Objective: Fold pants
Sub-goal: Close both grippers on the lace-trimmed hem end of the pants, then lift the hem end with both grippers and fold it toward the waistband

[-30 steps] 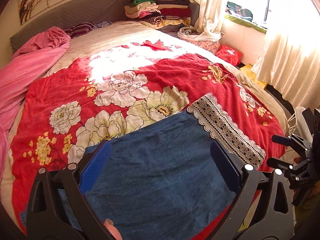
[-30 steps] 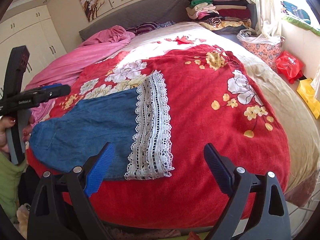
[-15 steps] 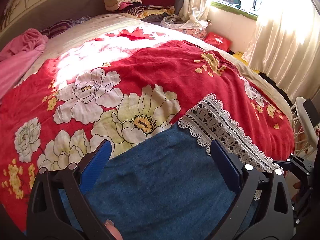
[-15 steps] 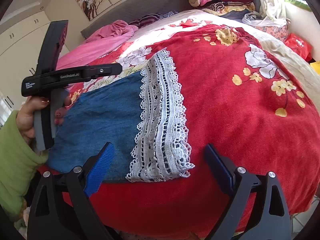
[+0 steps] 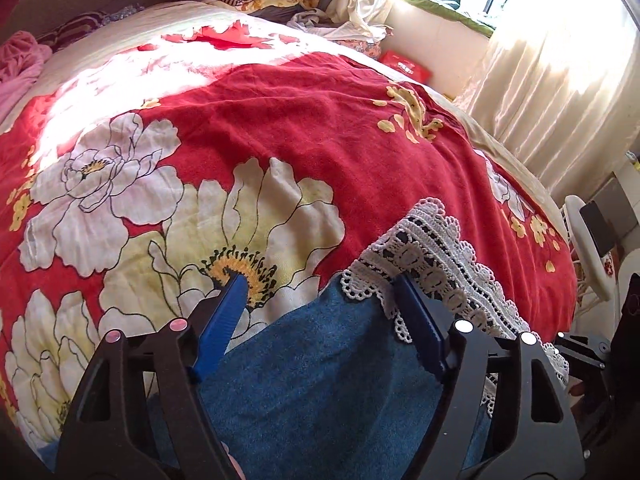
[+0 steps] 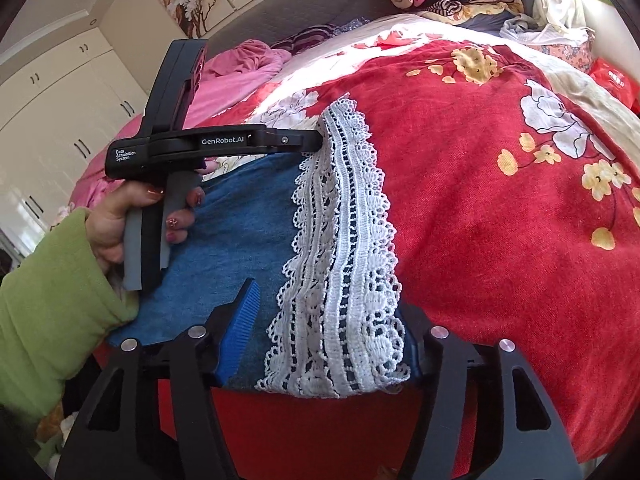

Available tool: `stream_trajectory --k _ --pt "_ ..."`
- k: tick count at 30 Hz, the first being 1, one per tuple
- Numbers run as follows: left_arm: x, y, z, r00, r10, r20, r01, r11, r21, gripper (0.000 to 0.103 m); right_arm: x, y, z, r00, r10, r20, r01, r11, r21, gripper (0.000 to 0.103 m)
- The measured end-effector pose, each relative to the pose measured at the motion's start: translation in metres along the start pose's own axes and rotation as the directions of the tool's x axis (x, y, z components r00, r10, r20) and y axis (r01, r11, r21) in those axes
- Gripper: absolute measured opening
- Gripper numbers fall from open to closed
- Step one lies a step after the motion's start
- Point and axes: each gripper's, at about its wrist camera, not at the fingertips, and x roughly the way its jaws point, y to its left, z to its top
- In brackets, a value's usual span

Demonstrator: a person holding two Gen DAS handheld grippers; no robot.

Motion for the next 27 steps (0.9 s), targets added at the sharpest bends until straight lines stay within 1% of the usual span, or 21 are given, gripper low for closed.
stream_trajectory --k 3,6,8,9,10,11,14,16,17,19,21,23,25,27 --pt "0.006 -0.005 -0.001 0.998 -0.054 -0.015 0.054 0.998 0.019 0.065 0.000 -0.001 0.002 1.000 0.025 0.001 -0.025 1.000 0.016 0.049" --pt "0.012 -0.008 -0.002 0.997 -0.066 -0.025 0.067 0.997 0.025 0.064 0.002 0.002 0.002 0.999 0.042 -0.005 -0.042 0.999 0.017 0.049" --pt "0.015 -0.001 -0.001 0.995 -0.095 -0.032 0.095 0.995 0.003 0.064 0.004 0.003 0.004 0.999 0.054 -0.007 -0.054 0.998 0.014 0.049" --pt "0.016 0.001 -0.001 0.993 -0.110 -0.033 0.109 0.994 -0.014 0.064 0.007 0.003 0.004 0.999 0.052 -0.010 -0.052 0.999 0.014 0.047" --pt "0.016 0.002 -0.002 0.993 -0.116 -0.031 0.115 0.993 -0.020 0.061 0.009 0.003 0.004 0.999 0.051 -0.013 -0.050 0.999 0.016 0.046" --pt "0.015 0.001 -0.003 0.992 -0.123 -0.030 0.123 0.992 -0.015 0.052 0.010 0.003 0.005 0.999 0.052 -0.013 -0.051 0.998 0.022 0.046" --pt "0.009 -0.008 -0.006 0.992 -0.122 -0.028 0.122 0.992 0.011 0.039 0.011 0.004 0.006 0.998 0.055 -0.012 -0.055 0.998 0.024 0.045" --pt "0.010 -0.010 -0.005 0.992 -0.116 -0.040 0.117 0.993 0.006 0.035 0.011 0.005 0.005 0.999 0.050 -0.013 -0.050 0.999 0.019 0.037" --pt "0.009 -0.009 -0.005 0.993 -0.115 -0.042 0.115 0.993 -0.004 0.031 0.010 0.003 0.005 0.999 0.050 -0.013 -0.050 0.999 0.022 0.035" --pt "0.006 -0.010 -0.006 0.995 -0.097 -0.026 0.097 0.995 -0.025 0.026 0.009 0.002 0.006 0.999 0.053 -0.011 -0.053 0.998 0.024 0.031" --pt "0.003 -0.012 -0.009 0.997 -0.070 -0.014 0.070 0.997 -0.040 0.022 0.009 0.005 0.006 0.999 0.052 -0.009 -0.052 0.999 0.009 0.028" --pt "-0.001 -0.015 -0.011 0.998 -0.057 0.003 0.057 0.998 -0.038 0.018 0.009 0.008 0.007 0.998 0.056 -0.008 -0.056 0.998 0.010 0.025" --pt "-0.008 -0.014 -0.012 0.998 -0.065 0.019 0.066 0.997 -0.042 0.014 0.008 0.012 0.009 0.998 0.068 -0.006 -0.068 0.998 0.004 0.022" --pt "-0.015 -0.008 -0.013 0.994 -0.098 0.038 0.100 0.992 -0.071 0.013 0.006 0.020 0.011 0.997 0.076 0.000 -0.076 0.997 -0.013 0.022"
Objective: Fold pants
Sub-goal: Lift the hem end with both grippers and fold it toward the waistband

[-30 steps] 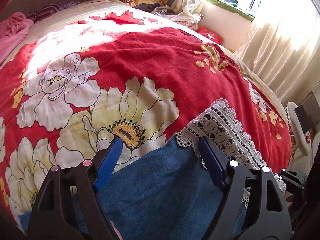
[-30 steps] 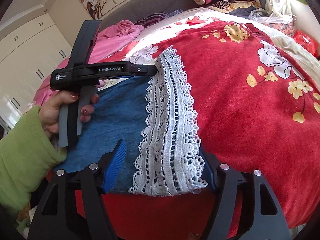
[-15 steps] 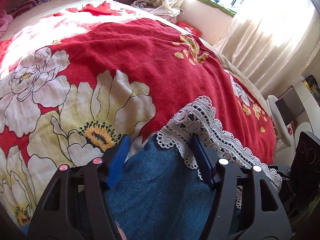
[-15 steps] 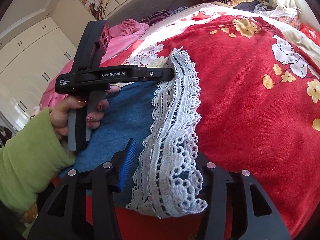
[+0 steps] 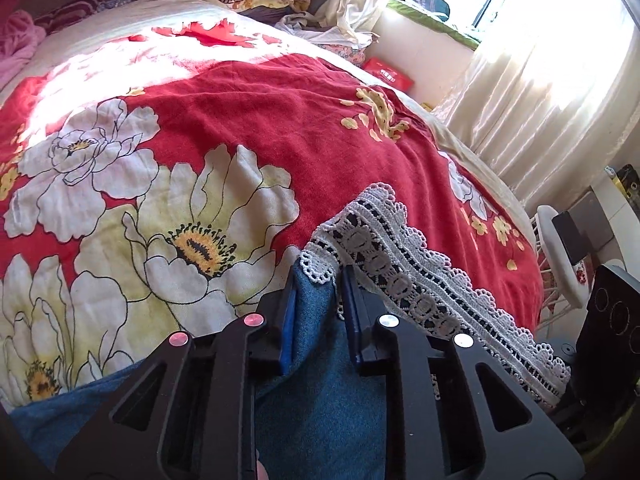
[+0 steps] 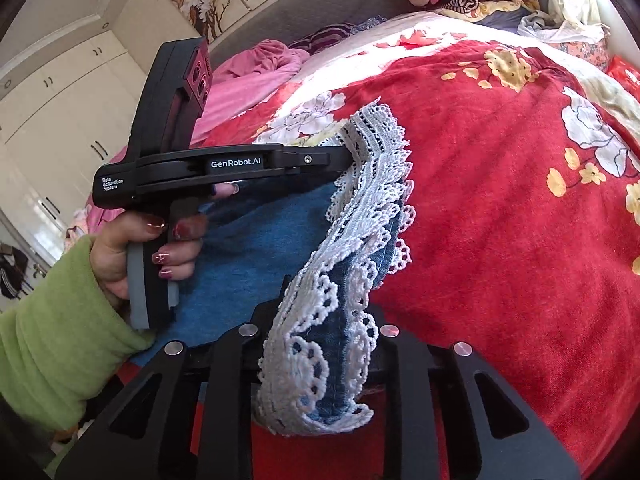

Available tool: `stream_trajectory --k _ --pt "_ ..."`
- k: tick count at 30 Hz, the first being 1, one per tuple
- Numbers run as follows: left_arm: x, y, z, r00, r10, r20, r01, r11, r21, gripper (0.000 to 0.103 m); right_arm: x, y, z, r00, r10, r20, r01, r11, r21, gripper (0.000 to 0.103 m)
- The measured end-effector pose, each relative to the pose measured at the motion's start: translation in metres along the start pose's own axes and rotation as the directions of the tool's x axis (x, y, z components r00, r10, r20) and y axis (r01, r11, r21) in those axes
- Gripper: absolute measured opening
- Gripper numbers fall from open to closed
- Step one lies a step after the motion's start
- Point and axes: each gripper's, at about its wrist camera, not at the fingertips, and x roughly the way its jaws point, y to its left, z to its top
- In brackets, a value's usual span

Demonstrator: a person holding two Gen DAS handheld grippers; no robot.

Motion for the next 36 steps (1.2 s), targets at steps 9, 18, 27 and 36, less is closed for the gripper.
stream_trajectory --k 9,18,27,36 --pt "-0.061 0.030 -0.013 0.989 -0.083 0.123 0.098 0.988 -0.119 0.010 -0.002 0.056 0.016 0.998 0.057 0.012 -0.055 0.992 -0.114 0.022" --pt "-0.126 0.073 -0.045 0.971 -0.061 0.231 0.112 0.971 -0.212 0.010 0.023 0.128 0.024 0.992 0.117 -0.049 -0.126 0.959 -0.256 0.022" --pt "-0.148 0.123 -0.078 0.964 -0.029 0.265 0.133 0.914 -0.383 0.024 0.073 0.177 0.013 0.983 0.074 -0.166 -0.129 0.927 -0.353 0.022" --pt "-0.202 0.164 -0.119 0.931 -0.010 0.364 0.217 0.820 -0.531 0.054 0.103 0.214 -0.018 0.970 0.023 -0.243 -0.137 0.875 -0.464 0.022"
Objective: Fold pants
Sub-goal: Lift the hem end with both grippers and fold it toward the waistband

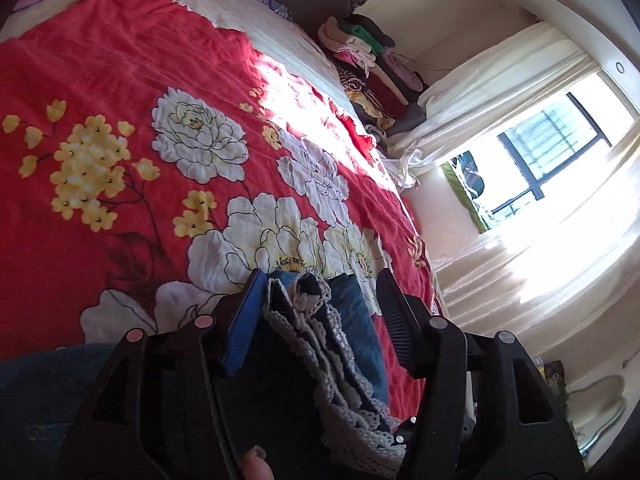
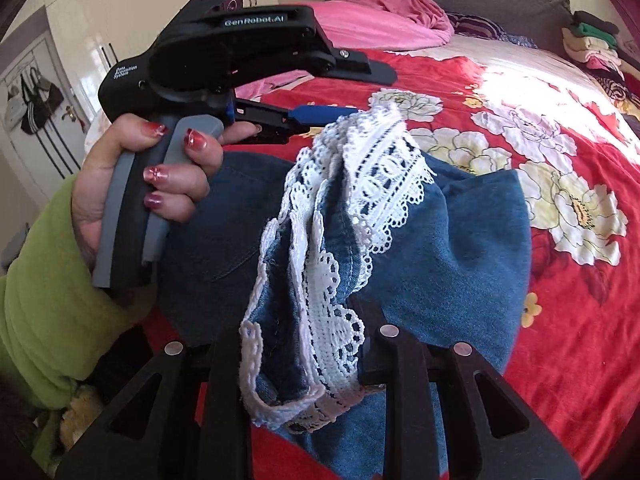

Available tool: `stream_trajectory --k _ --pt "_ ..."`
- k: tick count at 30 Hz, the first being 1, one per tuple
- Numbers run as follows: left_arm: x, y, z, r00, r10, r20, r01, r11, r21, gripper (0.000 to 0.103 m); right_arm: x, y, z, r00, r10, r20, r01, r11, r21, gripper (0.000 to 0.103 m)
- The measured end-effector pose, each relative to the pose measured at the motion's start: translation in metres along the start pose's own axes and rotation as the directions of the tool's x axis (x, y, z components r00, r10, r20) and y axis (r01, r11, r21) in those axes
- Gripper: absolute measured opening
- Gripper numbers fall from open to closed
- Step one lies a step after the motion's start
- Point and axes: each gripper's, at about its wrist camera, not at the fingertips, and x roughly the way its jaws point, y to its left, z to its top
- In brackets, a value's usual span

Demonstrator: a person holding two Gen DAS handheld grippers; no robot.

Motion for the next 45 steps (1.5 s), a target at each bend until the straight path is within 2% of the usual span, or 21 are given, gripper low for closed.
stream_trajectory --k 3,5,7,11,13,16,18,22,27,30,32,34,36,37,38,40,45 --pt "-0.007 0.015 -0.003 1.000 0.008 0.015 -0.007 0.999 -0.037 0.057 0.015 0.016 -0.003 0.999 -0.025 -0.027 0.024 0.998 -0.052 0.025" --pt "-0.006 0.024 -0.007 1.000 0.030 0.002 -0.029 0.998 -0.057 0.057 0.025 0.024 -0.005 0.998 -0.037 -0.047 0.033 0.996 -0.084 0.036" --pt "-0.002 0.029 -0.011 0.998 0.055 -0.010 -0.056 0.997 -0.058 0.059 0.029 0.030 -0.007 0.998 -0.012 -0.060 0.006 0.994 -0.105 0.059" --pt "0.000 0.029 -0.018 0.996 0.089 -0.022 -0.090 0.996 -0.028 0.059 0.016 0.031 -0.003 0.996 0.068 -0.052 -0.073 0.992 -0.102 0.061" --pt "0.000 0.027 -0.020 0.994 0.106 -0.027 -0.106 0.994 -0.008 0.061 0.000 0.023 0.002 0.997 0.071 -0.024 -0.072 0.993 -0.094 0.065" --pt "0.001 0.026 -0.021 0.986 0.164 -0.021 -0.163 0.986 0.017 0.064 -0.025 -0.004 0.011 0.997 0.056 0.053 -0.055 0.998 -0.033 0.069" --pt "0.003 0.025 -0.022 0.980 0.198 -0.022 -0.198 0.980 0.029 0.066 -0.034 -0.032 0.019 0.995 0.005 0.095 -0.009 0.999 0.044 0.070" --pt "0.003 0.023 -0.024 0.967 0.253 -0.010 -0.252 0.967 0.047 0.070 -0.027 -0.093 0.034 0.991 -0.105 0.078 0.086 0.973 0.212 0.070" --pt "0.002 0.027 -0.023 0.962 0.274 -0.008 -0.273 0.962 0.022 0.070 0.005 -0.143 0.049 0.996 -0.079 0.033 0.065 0.944 0.323 0.070" --pt "0.003 0.030 -0.024 0.965 0.262 -0.009 -0.262 0.965 0.000 0.072 0.023 -0.157 0.053 1.000 -0.022 -0.002 0.022 0.935 0.355 0.069" --pt "0.003 0.031 -0.024 0.968 0.250 -0.013 -0.250 0.968 -0.011 0.072 0.035 -0.166 0.053 0.999 0.034 -0.015 -0.025 0.921 0.389 0.061" --pt "0.004 0.031 -0.024 0.972 0.233 -0.019 -0.233 0.972 -0.018 0.072 0.040 -0.168 0.050 0.998 0.065 -0.014 -0.054 0.914 0.403 0.045" --pt "0.004 0.030 -0.025 0.974 0.224 -0.019 -0.224 0.974 -0.025 0.057 0.041 -0.164 0.048 0.995 0.104 0.003 -0.097 0.914 0.395 0.032" --pt "0.006 0.030 -0.026 0.977 0.209 -0.028 -0.210 0.977 -0.029 0.035 0.040 -0.163 0.047 0.993 0.113 0.010 -0.108 0.914 0.391 0.026" --pt "0.008 0.031 -0.026 0.980 0.194 -0.035 -0.195 0.980 -0.038 0.025 0.038 -0.160 0.046 0.994 0.105 0.018 -0.104 0.918 0.382 0.022" --pt "0.008 0.028 -0.028 0.979 0.201 -0.036 -0.202 0.979 -0.024 0.018 0.031 -0.157 0.044 0.994 0.097 0.048 -0.108 0.924 0.368 0.014" --pt "-0.005 0.013 -0.027 0.978 0.207 0.008 -0.207 0.978 0.032 0.015 0.011 -0.149 0.050 0.988 0.084 0.130 -0.122 0.940 0.320 0.013"
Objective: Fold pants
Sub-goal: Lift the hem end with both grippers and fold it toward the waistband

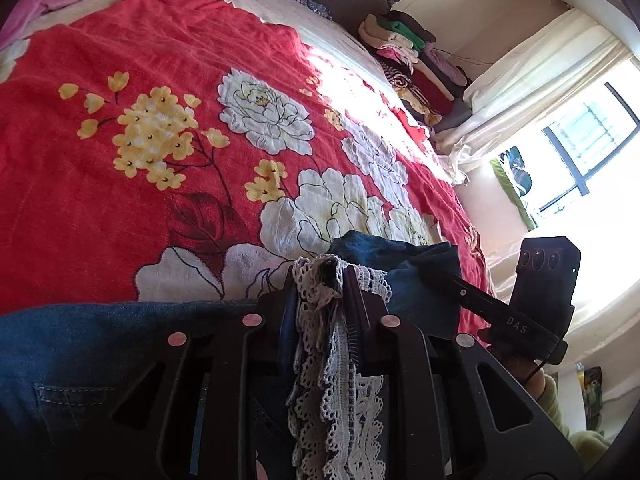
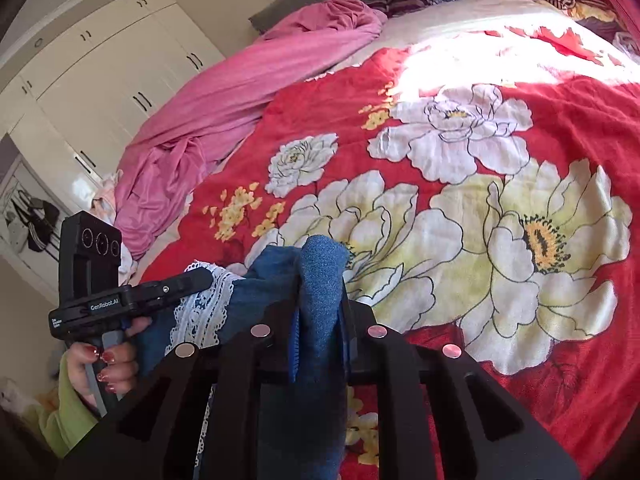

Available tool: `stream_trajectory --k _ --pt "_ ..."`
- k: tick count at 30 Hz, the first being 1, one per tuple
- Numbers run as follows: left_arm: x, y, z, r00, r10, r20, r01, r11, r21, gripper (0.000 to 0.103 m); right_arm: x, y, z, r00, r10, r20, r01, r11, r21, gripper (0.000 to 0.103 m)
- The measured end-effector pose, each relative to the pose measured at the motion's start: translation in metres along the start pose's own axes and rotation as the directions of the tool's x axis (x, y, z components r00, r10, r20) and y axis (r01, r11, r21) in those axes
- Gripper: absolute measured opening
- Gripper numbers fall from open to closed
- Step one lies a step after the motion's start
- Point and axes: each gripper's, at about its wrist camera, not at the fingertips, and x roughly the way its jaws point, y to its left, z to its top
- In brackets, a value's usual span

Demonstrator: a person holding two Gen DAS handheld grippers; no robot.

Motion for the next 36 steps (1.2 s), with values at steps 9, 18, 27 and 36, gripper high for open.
stream_trajectory --k 9,18,27,36 --pt "0.004 0.001 -0.007 0.990 0.140 0.007 -0.140 0.988 0.071 0.015 0.036 0.001 0.000 0.974 -0.210 -0.088 0.203 0.976 -0.083 0.023" --pt "0.007 0.006 -0.007 0.987 0.162 -0.007 -0.161 0.984 0.072 0.017 0.015 0.003 -0.001 0.961 -0.278 0.002 0.277 0.956 -0.092 0.056" --pt "-0.005 0.000 -0.012 0.980 0.198 0.016 -0.198 0.975 0.097 0.022 -0.027 0.012 -0.022 0.977 -0.206 0.052 0.208 0.977 -0.045 0.079" --pt "-0.030 -0.006 -0.022 0.971 0.236 0.044 -0.239 0.966 0.102 0.031 -0.052 0.018 -0.044 0.980 -0.192 0.049 0.193 0.981 -0.029 0.083"
